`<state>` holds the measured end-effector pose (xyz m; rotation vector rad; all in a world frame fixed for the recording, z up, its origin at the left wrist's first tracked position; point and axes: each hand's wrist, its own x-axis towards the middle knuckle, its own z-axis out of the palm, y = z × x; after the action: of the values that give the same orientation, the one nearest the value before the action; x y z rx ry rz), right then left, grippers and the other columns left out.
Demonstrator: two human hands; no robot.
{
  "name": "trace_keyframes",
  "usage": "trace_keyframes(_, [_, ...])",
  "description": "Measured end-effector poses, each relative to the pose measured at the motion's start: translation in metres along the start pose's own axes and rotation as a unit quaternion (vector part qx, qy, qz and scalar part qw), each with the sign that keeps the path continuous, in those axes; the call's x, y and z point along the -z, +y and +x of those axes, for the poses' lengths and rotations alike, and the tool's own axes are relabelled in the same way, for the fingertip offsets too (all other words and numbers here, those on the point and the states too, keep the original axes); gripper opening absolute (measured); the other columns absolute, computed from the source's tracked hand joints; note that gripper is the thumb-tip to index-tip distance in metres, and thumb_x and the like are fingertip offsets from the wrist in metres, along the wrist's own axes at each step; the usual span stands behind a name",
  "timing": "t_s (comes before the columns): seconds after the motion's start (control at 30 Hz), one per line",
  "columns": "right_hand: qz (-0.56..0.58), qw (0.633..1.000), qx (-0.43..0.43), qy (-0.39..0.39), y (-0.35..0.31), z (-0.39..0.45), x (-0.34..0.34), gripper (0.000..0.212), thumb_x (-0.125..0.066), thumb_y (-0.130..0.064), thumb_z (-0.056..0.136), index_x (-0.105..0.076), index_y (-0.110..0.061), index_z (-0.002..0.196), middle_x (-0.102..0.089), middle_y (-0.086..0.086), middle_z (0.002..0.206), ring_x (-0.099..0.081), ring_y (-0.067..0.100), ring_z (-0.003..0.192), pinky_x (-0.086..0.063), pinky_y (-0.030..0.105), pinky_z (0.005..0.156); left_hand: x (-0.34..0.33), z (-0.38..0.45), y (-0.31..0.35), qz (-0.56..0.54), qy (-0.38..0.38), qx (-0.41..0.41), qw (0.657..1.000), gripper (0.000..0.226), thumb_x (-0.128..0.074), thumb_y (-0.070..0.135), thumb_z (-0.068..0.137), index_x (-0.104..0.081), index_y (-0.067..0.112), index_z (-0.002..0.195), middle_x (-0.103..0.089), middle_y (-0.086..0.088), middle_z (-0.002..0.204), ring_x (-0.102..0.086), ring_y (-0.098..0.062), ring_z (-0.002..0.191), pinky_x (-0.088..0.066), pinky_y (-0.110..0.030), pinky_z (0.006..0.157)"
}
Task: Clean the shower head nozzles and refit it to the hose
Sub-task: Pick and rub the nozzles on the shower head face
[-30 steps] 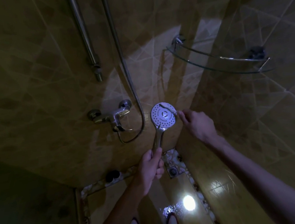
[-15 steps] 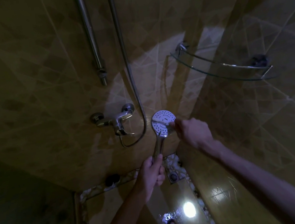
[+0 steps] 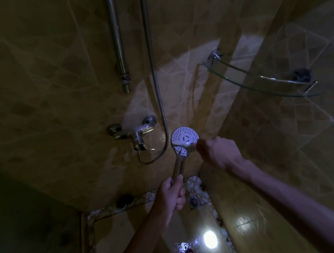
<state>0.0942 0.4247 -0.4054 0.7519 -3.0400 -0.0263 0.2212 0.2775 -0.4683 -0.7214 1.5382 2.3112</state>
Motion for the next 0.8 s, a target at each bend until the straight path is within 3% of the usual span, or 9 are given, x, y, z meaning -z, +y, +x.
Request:
trace_keyframes(0.2, [0.050, 0.995, -0.089, 0.010, 0.022, 0.027, 0.023, 0.047, -0.029, -0.056, 0.097, -0.061, -0.023, 0.105, -0.068, 0.013, 0.091, -0.067, 0.032, 0.085, -0.041, 0.031, 0.063, -0.003, -0.002, 0.000, 0.025, -0.005, -0.016, 1.000, 0.031, -0.048, 0.027, 0.096, -0.037, 0.016, 0.069, -0.040, 0.005, 0.049, -0.029, -0.006, 0.032, -0.018, -0.009, 0.036])
trace_keyframes(0.3, [0.031, 0.998, -0.049, -0.008, 0.012, 0.016, 0.021, 0.046, -0.029, -0.054, 0.098, -0.060, -0.021, 0.101, -0.068, 0.013, 0.091, -0.067, 0.033, 0.085, -0.041, 0.031, 0.063, -0.004, -0.003, 0.002, 0.021, -0.004, -0.017, 1.000, 0.030, -0.049, 0.027, 0.095, -0.038, 0.016, 0.070, -0.041, 0.005, 0.050, -0.029, -0.006, 0.033, -0.017, -0.010, 0.036])
trace_keyframes(0.43, [-0.005, 0.998, 0.037, -0.044, 0.000, 0.004, 0.014, 0.048, -0.025, -0.060, 0.096, -0.059, -0.026, 0.098, -0.068, 0.009, 0.087, -0.068, 0.030, 0.084, -0.051, 0.034, 0.066, 0.000, -0.006, 0.002, 0.020, 0.005, -0.015, 1.000, 0.029, -0.049, 0.026, 0.095, -0.038, 0.015, 0.071, -0.041, 0.007, 0.048, -0.030, -0.005, 0.031, -0.017, -0.010, 0.035])
trace_keyframes(0.6, [0.029, 0.997, -0.076, -0.019, 0.040, 0.036, 0.030, 0.035, -0.038, -0.047, 0.096, -0.063, -0.024, 0.109, -0.069, 0.012, 0.099, -0.066, 0.032, 0.089, -0.045, 0.032, 0.066, -0.002, -0.010, 0.006, 0.025, -0.004, -0.030, 0.999, 0.027, -0.049, 0.027, 0.095, -0.038, 0.016, 0.074, -0.041, 0.005, 0.052, -0.030, -0.005, 0.033, -0.017, -0.012, 0.035])
trace_keyframes(0.8, [0.106, 0.989, -0.094, 0.038, 0.044, 0.016, 0.020, 0.044, -0.033, -0.056, 0.097, -0.057, -0.021, 0.086, -0.068, 0.013, 0.084, -0.066, 0.033, 0.081, -0.053, 0.038, 0.066, -0.001, -0.013, 0.008, 0.033, -0.015, -0.031, 0.999, 0.026, -0.049, 0.027, 0.095, -0.038, 0.016, 0.075, -0.041, 0.004, 0.052, -0.030, -0.005, 0.033, -0.017, -0.010, 0.034])
